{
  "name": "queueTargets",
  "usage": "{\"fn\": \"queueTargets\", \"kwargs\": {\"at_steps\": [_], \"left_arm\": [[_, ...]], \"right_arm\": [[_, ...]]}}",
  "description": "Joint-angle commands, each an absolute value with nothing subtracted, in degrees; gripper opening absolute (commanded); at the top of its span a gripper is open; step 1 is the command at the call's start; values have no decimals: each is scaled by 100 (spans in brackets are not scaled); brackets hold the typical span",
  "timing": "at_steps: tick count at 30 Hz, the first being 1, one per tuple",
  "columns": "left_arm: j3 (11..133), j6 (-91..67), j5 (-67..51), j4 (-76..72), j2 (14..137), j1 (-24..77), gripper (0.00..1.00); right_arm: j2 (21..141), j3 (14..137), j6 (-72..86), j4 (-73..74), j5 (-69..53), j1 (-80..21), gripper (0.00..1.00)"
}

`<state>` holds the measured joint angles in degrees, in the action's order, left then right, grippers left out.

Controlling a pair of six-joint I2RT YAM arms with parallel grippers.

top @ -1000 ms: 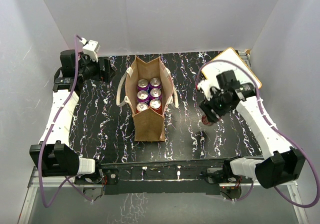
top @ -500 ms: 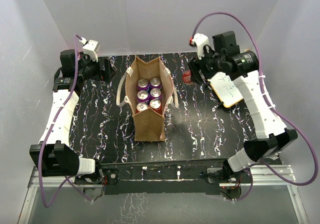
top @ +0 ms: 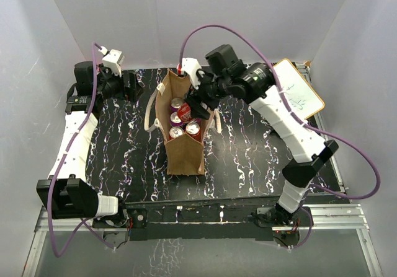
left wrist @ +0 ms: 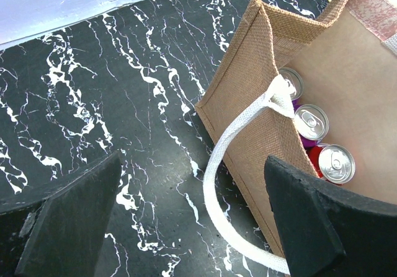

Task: Place the beverage into the canvas bag
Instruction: Place the drink in the canvas bag.

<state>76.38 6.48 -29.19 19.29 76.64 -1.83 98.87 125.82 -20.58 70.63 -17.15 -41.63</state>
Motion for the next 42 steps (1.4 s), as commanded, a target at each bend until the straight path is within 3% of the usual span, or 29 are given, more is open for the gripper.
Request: {"fn": "queueTargets", "kwargs": {"at_steps": [1, 16, 42], "left_arm": [[7660, 786, -3023, 1919, 7352, -223, 97], [7428, 960, -2980, 2002, 7020, -224, 97], [7236, 960, -3012, 1972, 6914, -229, 97]], "right_arm": [[10049, 13048, -2294, 6909, -2175, -4262, 8], [10832, 12717, -2523, 7714, -2459, -4433, 8], [10778, 11217, -2853, 7787, -2215, -4557, 8]]}}
